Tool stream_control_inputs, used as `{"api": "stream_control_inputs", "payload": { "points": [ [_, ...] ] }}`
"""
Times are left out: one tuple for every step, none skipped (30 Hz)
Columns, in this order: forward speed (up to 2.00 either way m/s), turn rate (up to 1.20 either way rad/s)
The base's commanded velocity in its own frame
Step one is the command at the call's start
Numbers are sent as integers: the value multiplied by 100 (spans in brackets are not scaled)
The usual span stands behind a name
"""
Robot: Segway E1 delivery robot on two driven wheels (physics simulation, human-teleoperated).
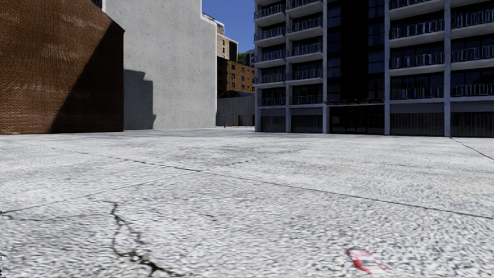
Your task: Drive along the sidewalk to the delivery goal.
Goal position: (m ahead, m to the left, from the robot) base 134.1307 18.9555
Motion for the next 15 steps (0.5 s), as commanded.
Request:
{"api": "stream_control_inputs", "payload": {
  "points": [
    [200, 0],
    [200, 0],
    [200, 0],
    [200, 0],
    [200, 0],
    [200, 0],
    [200, 0],
    [200, 0],
    [200, 0],
    [200, 0],
    [200, 0],
    [200, 0],
    [200, 0],
    [200, 0],
    [200, 0]
  ]
}}
